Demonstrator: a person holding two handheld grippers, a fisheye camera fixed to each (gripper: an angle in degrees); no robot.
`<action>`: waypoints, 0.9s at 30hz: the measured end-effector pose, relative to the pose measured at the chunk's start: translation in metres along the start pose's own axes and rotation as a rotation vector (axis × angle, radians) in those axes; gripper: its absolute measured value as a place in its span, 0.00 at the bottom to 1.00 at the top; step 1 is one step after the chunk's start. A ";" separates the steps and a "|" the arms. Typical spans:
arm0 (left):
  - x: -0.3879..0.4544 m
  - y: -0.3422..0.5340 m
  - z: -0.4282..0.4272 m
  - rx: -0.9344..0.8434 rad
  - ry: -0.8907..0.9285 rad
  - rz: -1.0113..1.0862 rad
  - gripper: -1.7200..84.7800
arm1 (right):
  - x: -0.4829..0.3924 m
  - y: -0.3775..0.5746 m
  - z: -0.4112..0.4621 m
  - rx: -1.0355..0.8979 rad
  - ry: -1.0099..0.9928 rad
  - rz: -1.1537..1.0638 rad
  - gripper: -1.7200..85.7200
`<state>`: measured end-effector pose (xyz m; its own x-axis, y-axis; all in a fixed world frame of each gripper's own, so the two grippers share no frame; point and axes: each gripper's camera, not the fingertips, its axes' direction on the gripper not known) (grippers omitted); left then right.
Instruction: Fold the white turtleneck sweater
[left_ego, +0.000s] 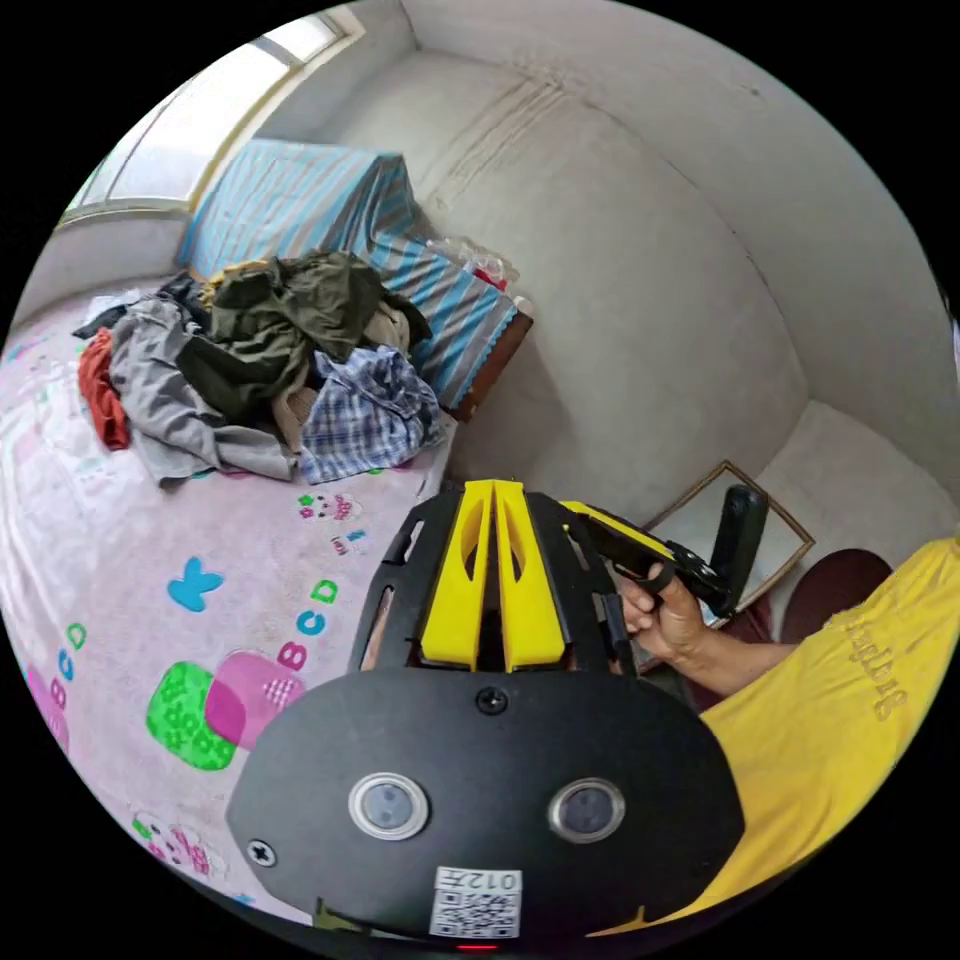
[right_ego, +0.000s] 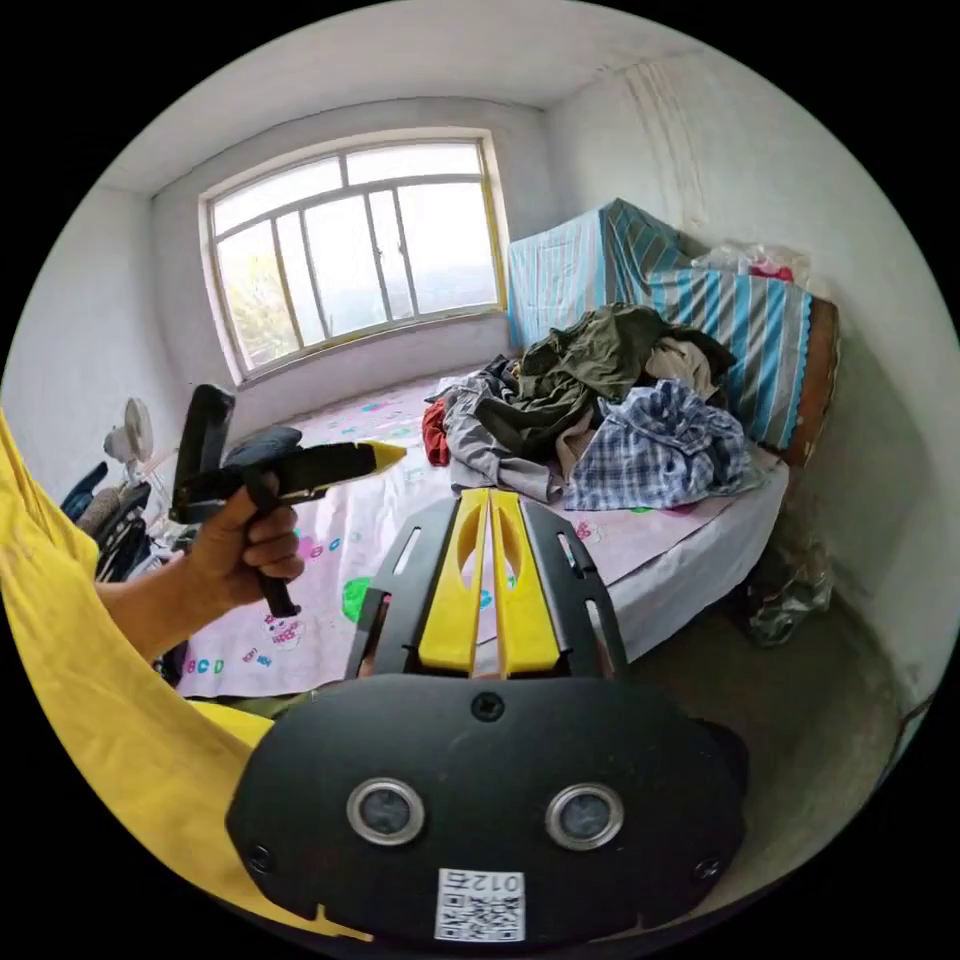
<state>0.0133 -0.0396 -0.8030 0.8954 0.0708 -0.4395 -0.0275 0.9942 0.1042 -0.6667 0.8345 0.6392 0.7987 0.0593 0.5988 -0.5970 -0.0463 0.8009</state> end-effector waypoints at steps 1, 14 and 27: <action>-0.010 -0.011 0.030 -0.008 0.001 -0.002 0.03 | 0.011 -0.012 0.004 -0.007 -0.004 -0.004 0.03; -0.145 -0.075 0.210 0.023 -0.325 -0.184 0.02 | 0.278 -0.320 0.193 -0.106 0.105 -0.118 0.06; -0.232 -0.114 0.361 -0.010 -0.586 -0.383 0.02 | 0.627 -0.583 0.358 -0.116 0.054 0.414 0.13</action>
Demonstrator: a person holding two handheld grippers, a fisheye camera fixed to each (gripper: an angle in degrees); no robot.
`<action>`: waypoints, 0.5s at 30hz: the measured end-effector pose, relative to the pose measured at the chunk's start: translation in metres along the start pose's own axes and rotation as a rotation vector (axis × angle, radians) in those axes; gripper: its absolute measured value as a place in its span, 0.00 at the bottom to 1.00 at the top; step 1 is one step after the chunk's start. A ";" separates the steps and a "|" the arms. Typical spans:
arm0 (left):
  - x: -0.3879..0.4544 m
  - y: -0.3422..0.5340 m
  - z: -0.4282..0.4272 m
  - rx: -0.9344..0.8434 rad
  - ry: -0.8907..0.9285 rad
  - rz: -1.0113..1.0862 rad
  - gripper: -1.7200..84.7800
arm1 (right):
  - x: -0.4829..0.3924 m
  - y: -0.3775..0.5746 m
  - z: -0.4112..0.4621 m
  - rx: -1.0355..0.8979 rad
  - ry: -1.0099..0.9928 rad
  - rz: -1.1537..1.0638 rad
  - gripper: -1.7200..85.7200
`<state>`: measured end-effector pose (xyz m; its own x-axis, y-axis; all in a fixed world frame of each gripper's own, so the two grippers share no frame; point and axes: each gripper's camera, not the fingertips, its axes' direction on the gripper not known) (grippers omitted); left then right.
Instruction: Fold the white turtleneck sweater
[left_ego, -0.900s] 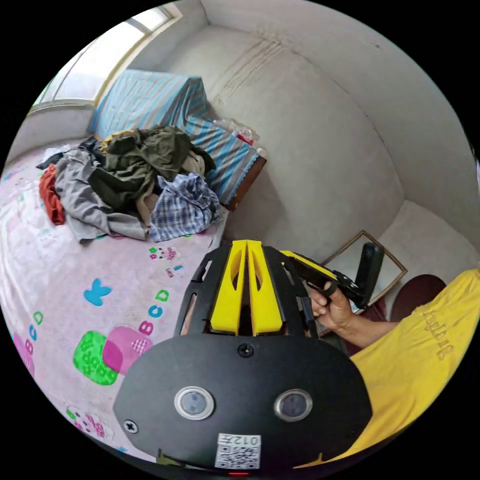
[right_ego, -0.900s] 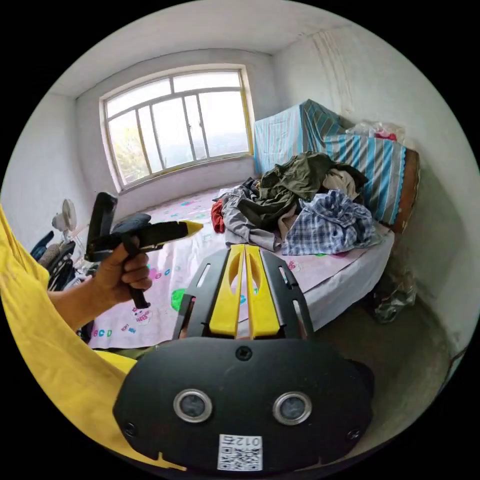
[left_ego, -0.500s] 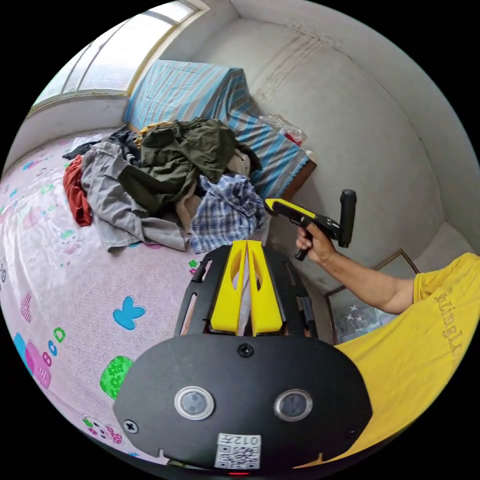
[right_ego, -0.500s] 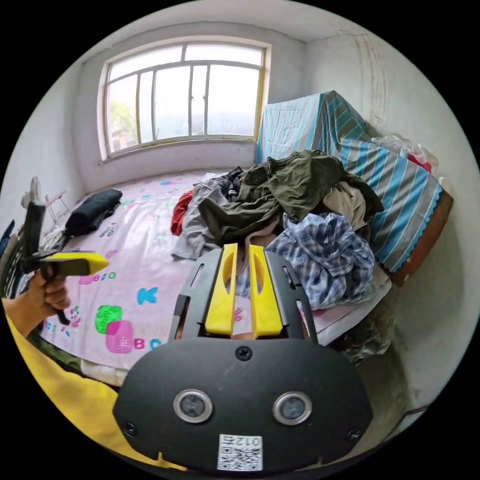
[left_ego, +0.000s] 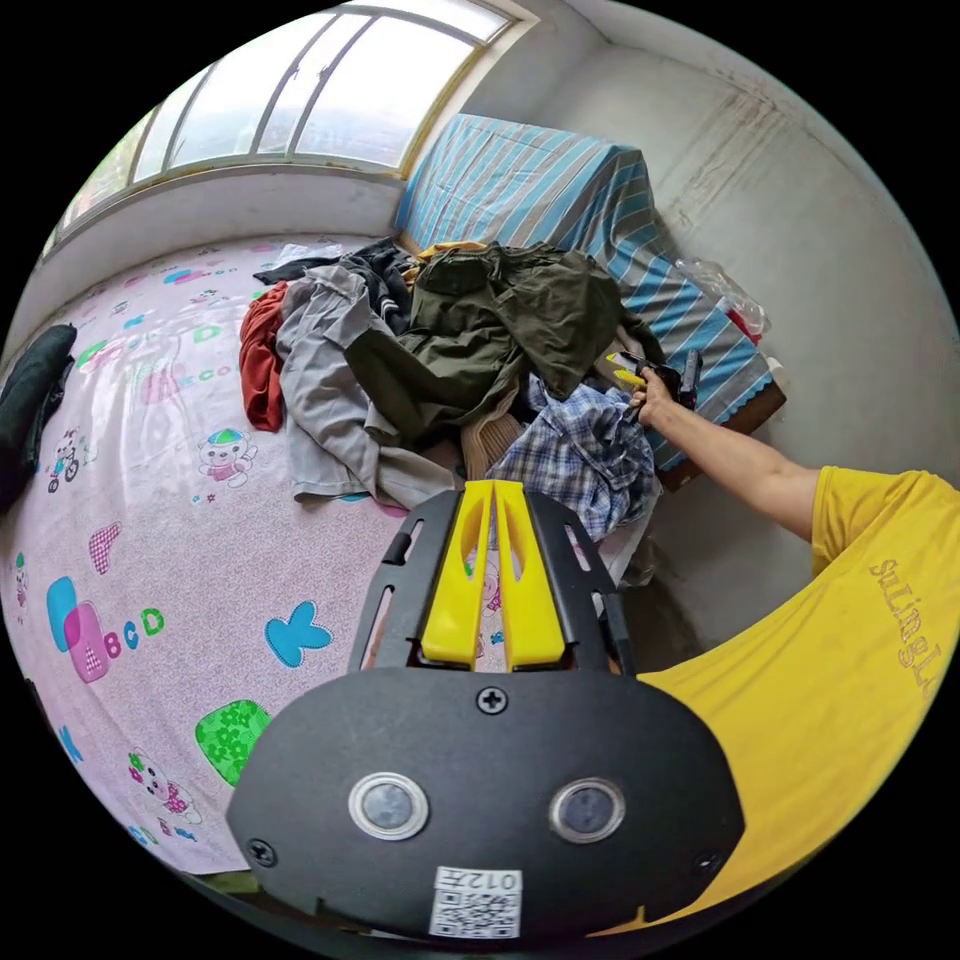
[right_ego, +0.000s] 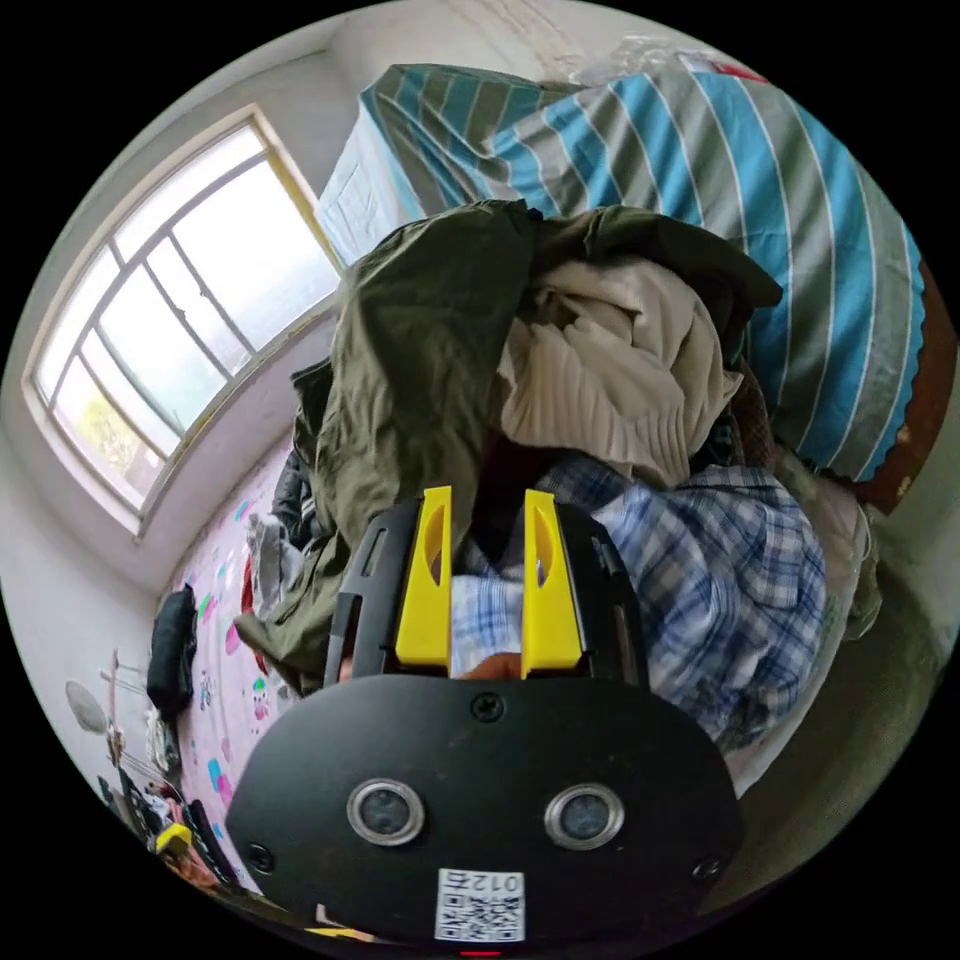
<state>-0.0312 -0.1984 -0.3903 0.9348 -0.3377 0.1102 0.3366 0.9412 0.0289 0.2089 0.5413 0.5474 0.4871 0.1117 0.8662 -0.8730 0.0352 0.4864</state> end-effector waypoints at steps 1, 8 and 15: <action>0.000 -0.007 0.017 -0.013 -0.008 -0.006 0.02 | 0.007 -0.012 0.001 0.010 -0.001 0.017 0.14; -0.010 -0.046 0.111 -0.087 -0.004 0.002 0.03 | 0.066 -0.135 0.012 0.076 0.277 -0.015 0.17; -0.030 -0.067 0.178 -0.149 0.050 0.024 0.03 | 0.101 -0.209 0.030 -0.140 0.177 -0.203 0.10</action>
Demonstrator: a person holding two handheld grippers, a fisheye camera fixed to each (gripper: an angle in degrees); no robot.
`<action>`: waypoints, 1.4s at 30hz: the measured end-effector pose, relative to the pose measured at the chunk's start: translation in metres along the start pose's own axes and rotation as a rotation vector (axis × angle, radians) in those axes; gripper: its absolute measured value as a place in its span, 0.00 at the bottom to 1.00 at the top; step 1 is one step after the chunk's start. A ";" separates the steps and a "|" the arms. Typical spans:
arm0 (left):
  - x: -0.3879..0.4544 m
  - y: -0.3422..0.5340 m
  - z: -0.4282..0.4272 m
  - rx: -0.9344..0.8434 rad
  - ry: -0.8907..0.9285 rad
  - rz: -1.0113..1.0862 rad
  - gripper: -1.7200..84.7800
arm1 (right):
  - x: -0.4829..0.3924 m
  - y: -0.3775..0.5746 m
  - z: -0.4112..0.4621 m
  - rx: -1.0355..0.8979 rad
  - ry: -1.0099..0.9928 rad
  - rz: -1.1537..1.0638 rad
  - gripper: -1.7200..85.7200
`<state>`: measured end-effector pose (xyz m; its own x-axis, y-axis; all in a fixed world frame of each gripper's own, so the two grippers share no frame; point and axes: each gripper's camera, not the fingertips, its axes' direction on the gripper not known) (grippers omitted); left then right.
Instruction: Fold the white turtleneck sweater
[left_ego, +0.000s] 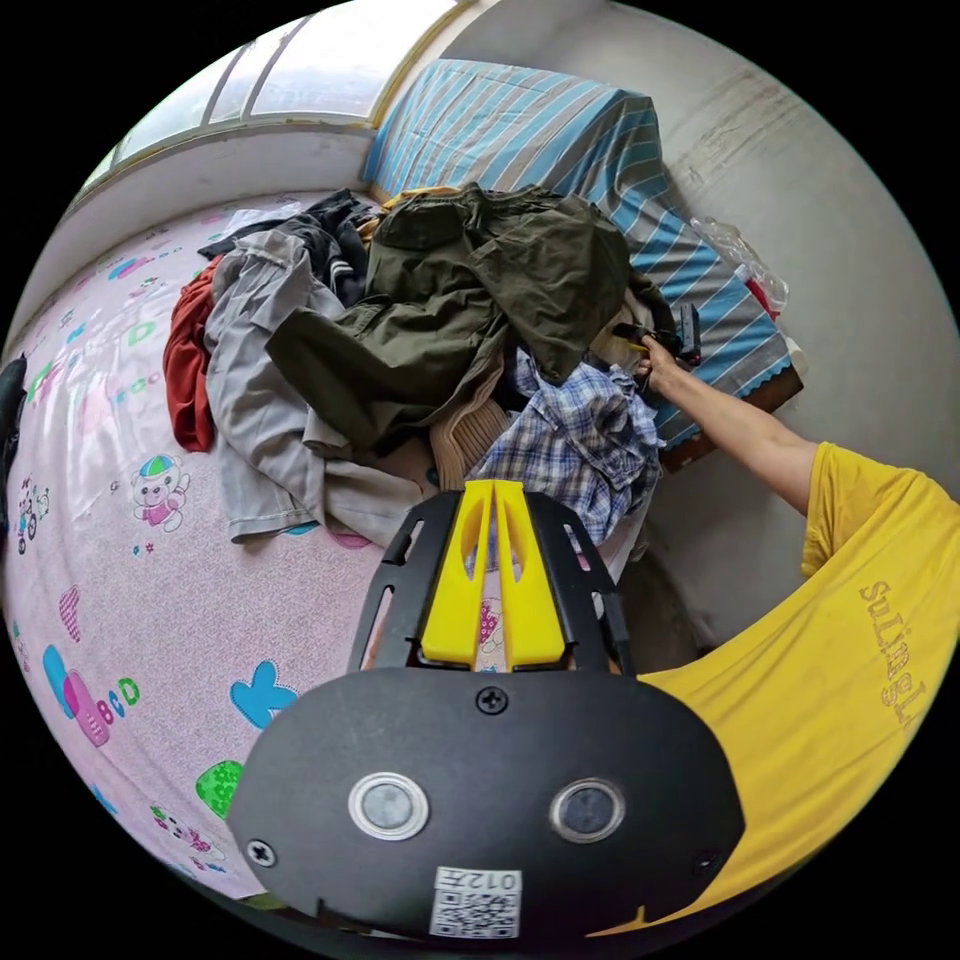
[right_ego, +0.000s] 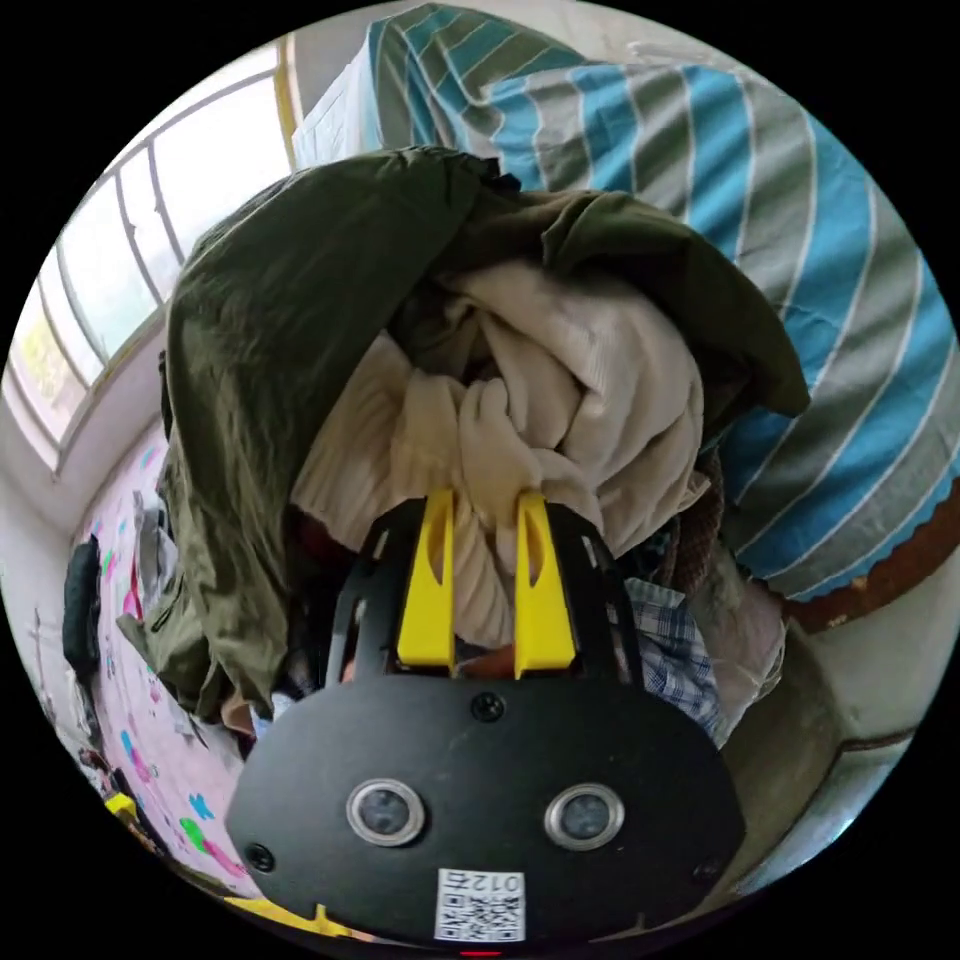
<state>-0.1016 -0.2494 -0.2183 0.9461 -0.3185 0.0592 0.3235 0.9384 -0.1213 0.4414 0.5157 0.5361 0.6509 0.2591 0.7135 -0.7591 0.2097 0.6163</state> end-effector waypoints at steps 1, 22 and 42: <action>-0.004 -0.003 0.007 -0.001 0.010 0.009 0.03 | 0.009 -0.003 -0.004 -0.001 -0.056 0.018 0.09; -0.086 -0.092 0.050 0.089 1.177 -0.006 0.13 | -0.005 0.048 -0.211 0.188 -1.596 -0.506 0.03; -0.015 0.002 -0.631 0.754 0.586 0.782 0.02 | -0.266 -0.017 -0.533 0.575 -1.673 -0.982 0.03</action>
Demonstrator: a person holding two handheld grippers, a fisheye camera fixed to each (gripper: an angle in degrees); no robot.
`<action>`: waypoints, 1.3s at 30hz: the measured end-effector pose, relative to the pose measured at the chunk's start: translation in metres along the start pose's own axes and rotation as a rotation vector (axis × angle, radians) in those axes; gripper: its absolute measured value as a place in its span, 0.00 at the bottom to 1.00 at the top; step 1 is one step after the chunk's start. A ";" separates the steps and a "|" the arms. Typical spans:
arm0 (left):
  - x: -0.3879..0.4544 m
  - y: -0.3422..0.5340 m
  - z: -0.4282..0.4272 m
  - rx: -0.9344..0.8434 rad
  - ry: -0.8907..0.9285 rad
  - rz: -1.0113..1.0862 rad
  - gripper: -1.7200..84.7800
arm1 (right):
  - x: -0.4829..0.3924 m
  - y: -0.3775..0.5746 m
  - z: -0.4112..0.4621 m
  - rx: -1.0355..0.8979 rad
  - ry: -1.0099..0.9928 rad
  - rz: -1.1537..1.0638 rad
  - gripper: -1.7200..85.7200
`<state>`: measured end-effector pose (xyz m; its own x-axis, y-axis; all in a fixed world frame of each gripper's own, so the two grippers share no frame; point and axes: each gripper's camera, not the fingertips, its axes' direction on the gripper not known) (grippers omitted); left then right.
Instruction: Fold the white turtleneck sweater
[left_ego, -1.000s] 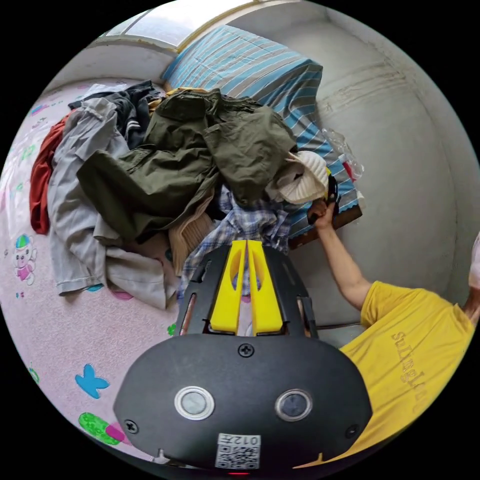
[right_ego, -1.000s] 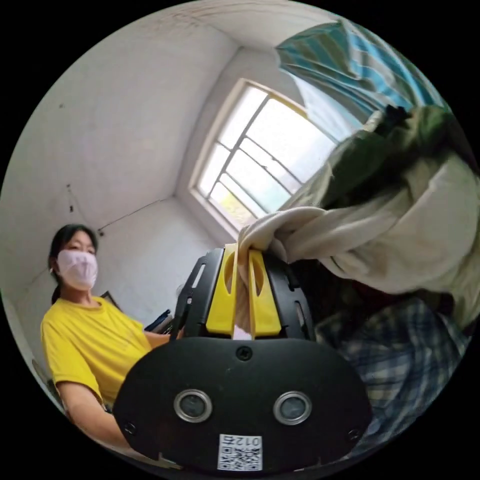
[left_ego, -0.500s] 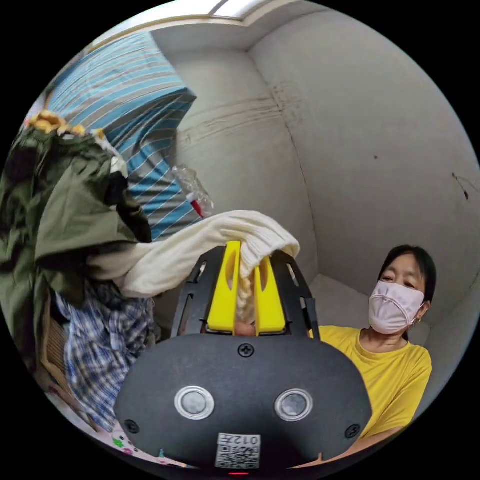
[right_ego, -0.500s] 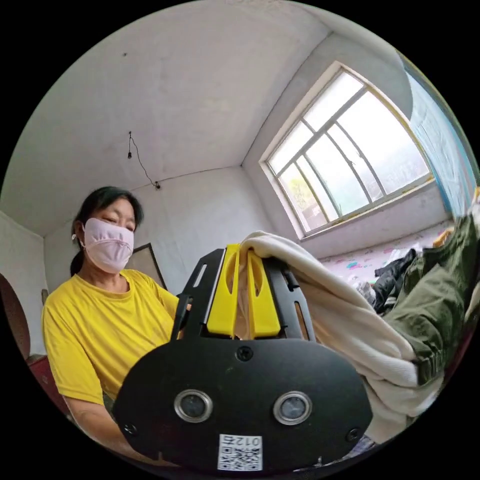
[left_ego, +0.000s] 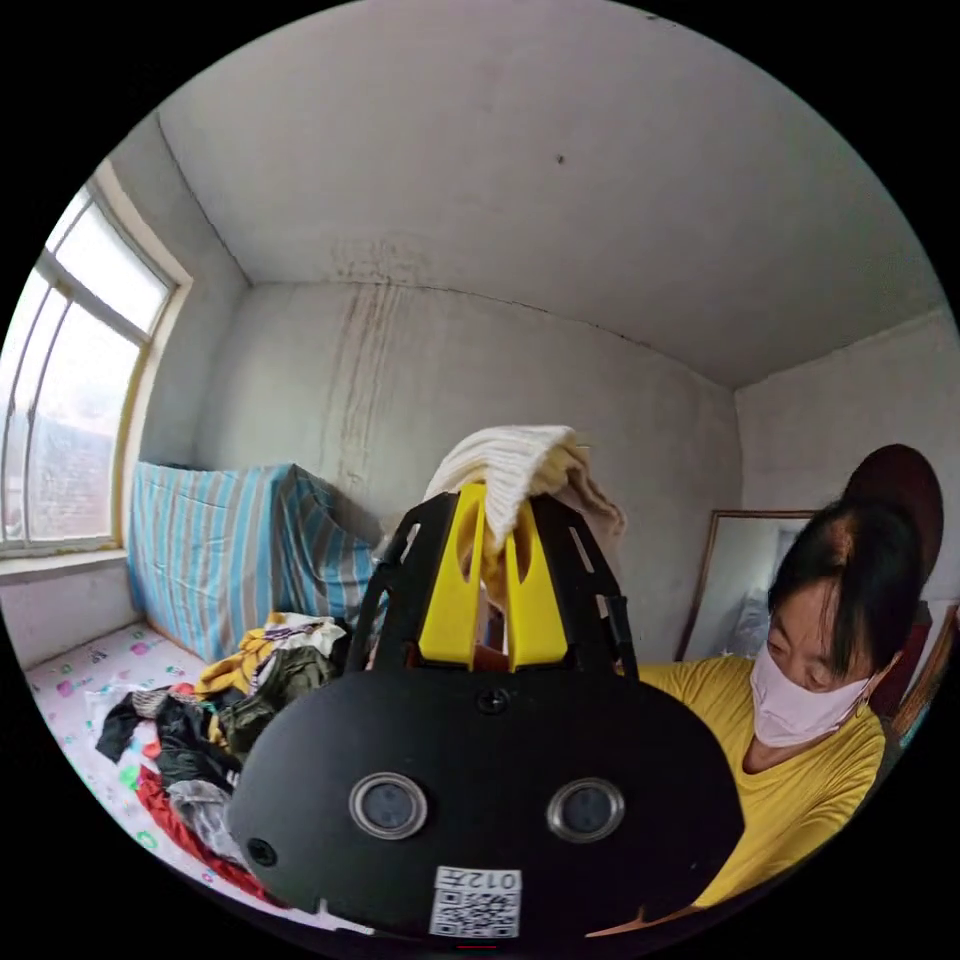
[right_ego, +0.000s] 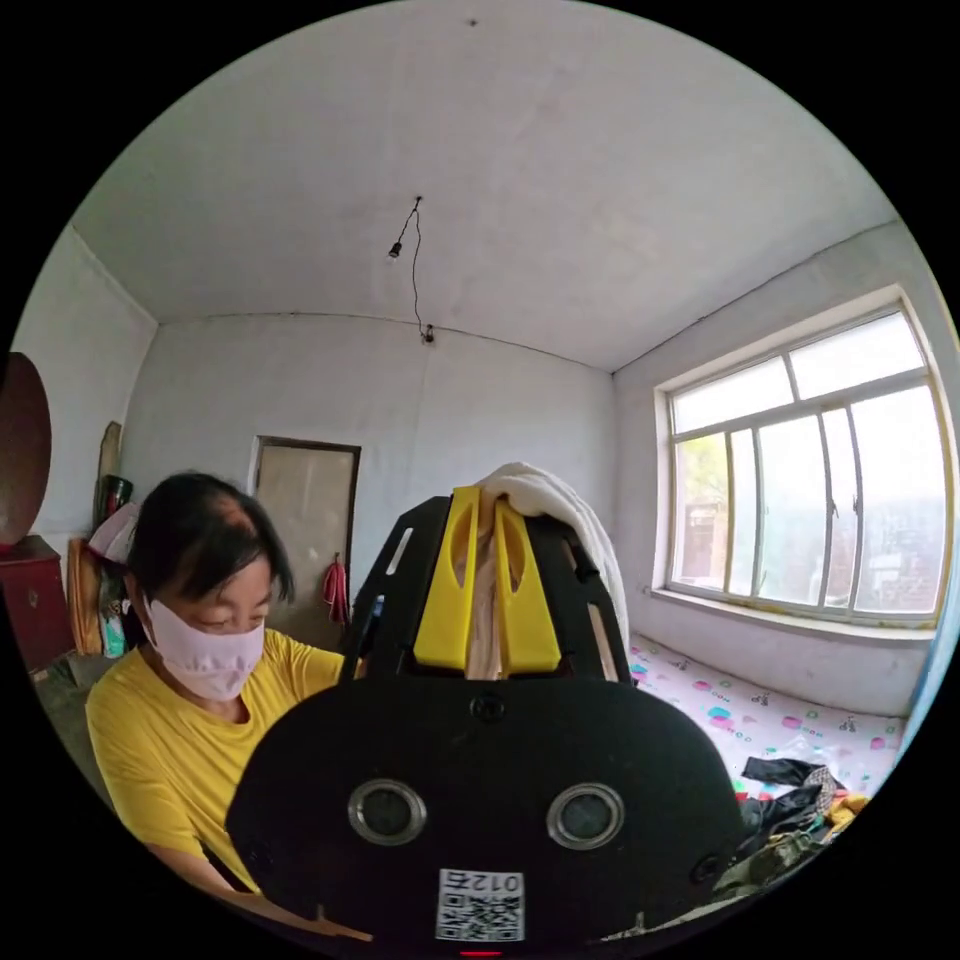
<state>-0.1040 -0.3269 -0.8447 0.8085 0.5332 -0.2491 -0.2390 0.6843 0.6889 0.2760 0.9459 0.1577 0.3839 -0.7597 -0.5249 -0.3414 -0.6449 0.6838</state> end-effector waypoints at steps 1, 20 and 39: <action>0.019 -0.010 -0.026 -0.011 -0.047 0.023 0.02 | 0.002 0.000 0.009 0.005 -0.018 0.009 0.03; 0.042 0.108 -0.313 -0.192 -0.595 -0.276 0.02 | 0.197 0.225 0.305 -0.184 -0.100 0.443 0.03; 0.161 0.711 -0.286 -0.781 -0.578 -1.137 0.02 | 0.207 0.831 0.376 -0.939 -0.169 1.132 0.04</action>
<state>-0.2972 0.3873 -0.5898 0.8059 -0.5908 0.0372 0.5790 0.7736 -0.2577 -0.2509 0.2214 0.4271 0.1735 -0.8529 0.4925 0.3085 0.5219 0.7952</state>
